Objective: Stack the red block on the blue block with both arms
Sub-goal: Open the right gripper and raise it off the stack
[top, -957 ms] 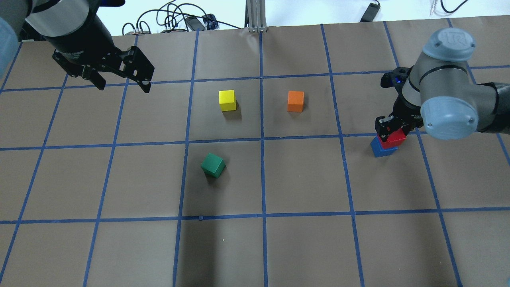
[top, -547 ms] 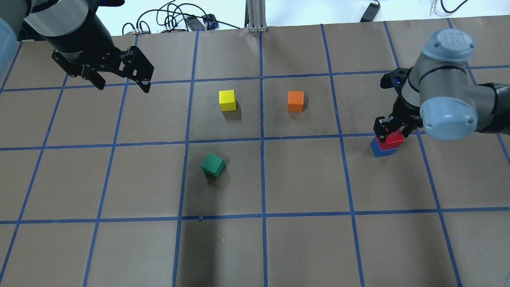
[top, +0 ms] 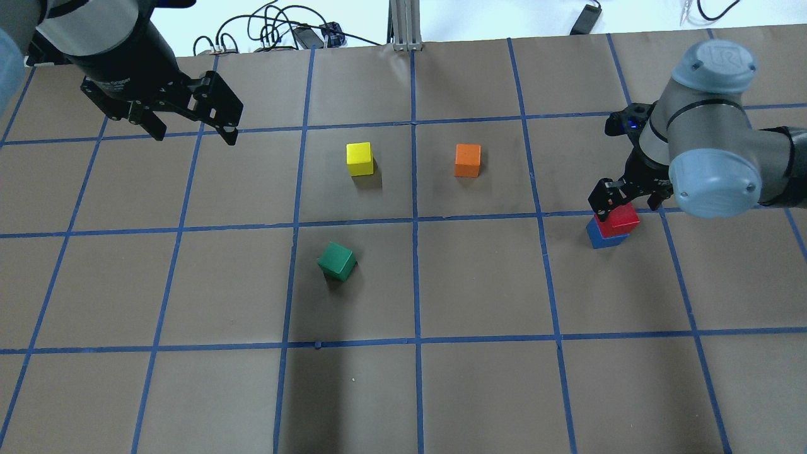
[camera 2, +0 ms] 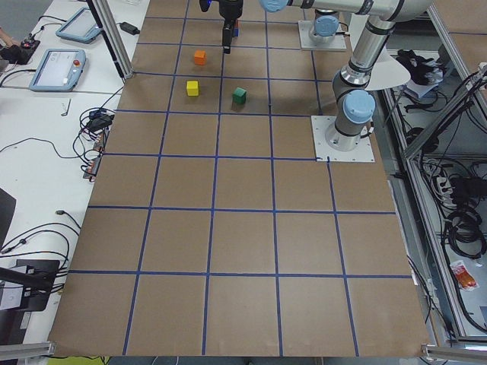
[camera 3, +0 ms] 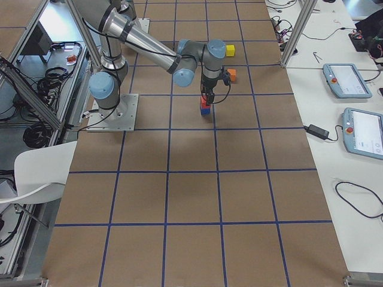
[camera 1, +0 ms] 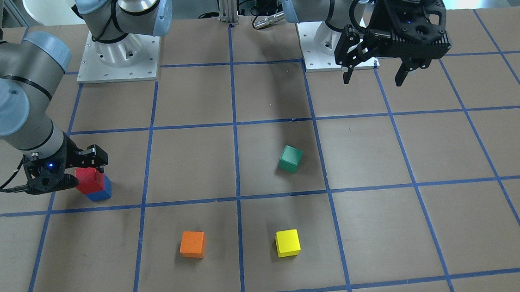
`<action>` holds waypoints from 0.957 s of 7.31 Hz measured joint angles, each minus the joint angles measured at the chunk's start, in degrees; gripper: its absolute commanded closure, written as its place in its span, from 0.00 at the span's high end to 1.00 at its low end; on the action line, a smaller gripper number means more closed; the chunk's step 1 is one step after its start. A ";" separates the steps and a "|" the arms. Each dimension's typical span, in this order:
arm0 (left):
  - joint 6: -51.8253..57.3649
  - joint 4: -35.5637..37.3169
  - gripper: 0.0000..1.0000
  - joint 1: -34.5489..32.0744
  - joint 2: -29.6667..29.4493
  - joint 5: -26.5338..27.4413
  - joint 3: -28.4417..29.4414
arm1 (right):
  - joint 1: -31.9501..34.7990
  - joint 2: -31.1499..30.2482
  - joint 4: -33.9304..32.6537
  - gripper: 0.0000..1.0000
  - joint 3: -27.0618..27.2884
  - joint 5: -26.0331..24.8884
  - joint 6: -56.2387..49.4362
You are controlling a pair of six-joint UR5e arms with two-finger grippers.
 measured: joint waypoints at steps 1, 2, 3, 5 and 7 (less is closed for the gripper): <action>-0.02 0.01 1.00 0.00 -0.02 -0.05 -0.02 | 0.13 -2.78 5.01 1.00 -1.59 0.16 2.23; -0.06 0.05 1.00 0.00 -0.07 -0.15 -0.01 | 0.32 -6.20 12.45 1.00 -4.17 0.52 4.66; -0.10 0.10 1.00 0.00 -0.16 -0.27 0.08 | 0.54 -9.31 19.56 1.00 -7.12 0.88 5.93; -0.16 0.12 1.00 0.00 -0.33 -0.38 0.36 | 2.00 -12.57 26.15 1.00 -10.85 1.75 8.60; -0.12 0.12 1.00 0.00 -0.44 -0.40 0.50 | 7.62 -13.49 27.20 1.00 -13.22 2.66 15.36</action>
